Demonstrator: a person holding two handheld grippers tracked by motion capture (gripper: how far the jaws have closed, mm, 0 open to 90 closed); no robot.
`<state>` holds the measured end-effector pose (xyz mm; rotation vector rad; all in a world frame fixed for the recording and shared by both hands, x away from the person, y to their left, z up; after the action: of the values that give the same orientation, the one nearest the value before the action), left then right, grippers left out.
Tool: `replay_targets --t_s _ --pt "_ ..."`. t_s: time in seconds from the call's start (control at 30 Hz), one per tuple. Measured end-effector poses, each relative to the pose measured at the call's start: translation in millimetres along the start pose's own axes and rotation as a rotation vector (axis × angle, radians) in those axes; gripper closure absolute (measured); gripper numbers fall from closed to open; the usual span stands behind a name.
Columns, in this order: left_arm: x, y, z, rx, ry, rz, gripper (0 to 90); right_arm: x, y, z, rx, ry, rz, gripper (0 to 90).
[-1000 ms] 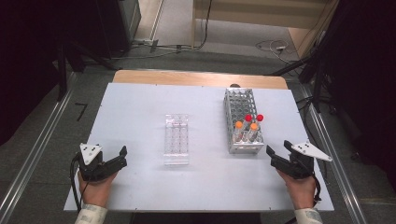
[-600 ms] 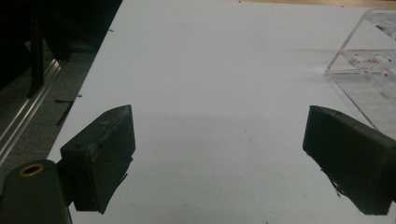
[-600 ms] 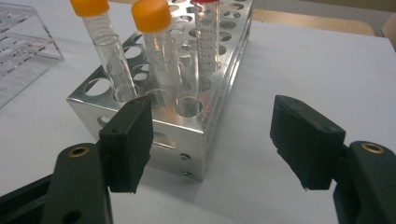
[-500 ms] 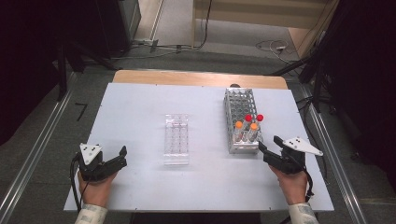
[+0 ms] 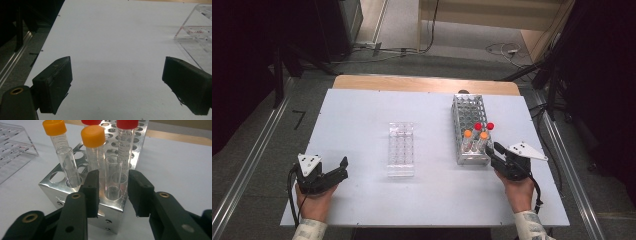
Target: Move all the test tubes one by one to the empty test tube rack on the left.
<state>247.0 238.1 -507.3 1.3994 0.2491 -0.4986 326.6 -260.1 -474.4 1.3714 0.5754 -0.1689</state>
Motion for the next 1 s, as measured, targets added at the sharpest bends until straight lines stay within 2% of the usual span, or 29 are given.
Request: replay_targets --t_s 0.17,0.3,0.4,0.43,0.63,0.73,0.87,1.0 --pt "-0.2 -0.1 -0.2 0.000 -0.002 0.000 9.9 3.1 -1.2 -2.0 -0.013 0.001 -0.010 65.4" --pt "-0.2 -0.1 0.0 0.001 0.001 0.000 9.9 5.1 -1.3 -1.9 -0.015 -0.010 -0.009 72.1" --pt "-0.5 0.1 0.4 0.004 -0.001 0.001 9.9 5.3 -1.1 -1.7 -0.010 -0.008 -0.010 72.4" --pt "-0.5 0.1 0.5 0.005 -0.002 0.002 9.9 4.4 -0.2 -1.7 -0.019 -0.013 0.001 72.6" --pt "-0.8 2.1 2.4 0.006 -0.008 0.010 10.0 -4.7 8.1 -0.5 -0.005 -0.013 0.045 72.7" --pt "-1.2 4.9 4.1 0.006 -0.016 0.010 10.2 -11.4 14.2 0.6 0.020 -0.006 0.071 72.7" --pt "-0.9 10.6 12.1 0.024 -0.042 0.016 10.2 -22.6 24.7 1.3 0.026 -0.008 0.107 73.2" --pt "0.0 17.8 21.9 0.016 -0.115 0.013 10.2 -28.2 30.0 1.9 0.023 -0.011 0.127 73.3"
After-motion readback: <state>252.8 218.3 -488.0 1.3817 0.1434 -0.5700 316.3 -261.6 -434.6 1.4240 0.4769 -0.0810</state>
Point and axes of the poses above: each handheld gripper's, and its own axes: x roughly forward along the jaws, y roughly out of its top, z roughly to its right, the point moved 4 cm from there along x, roughly forward along the jaws, and after that the axes turned 10 degrees about -y, right-handed, at the moved point
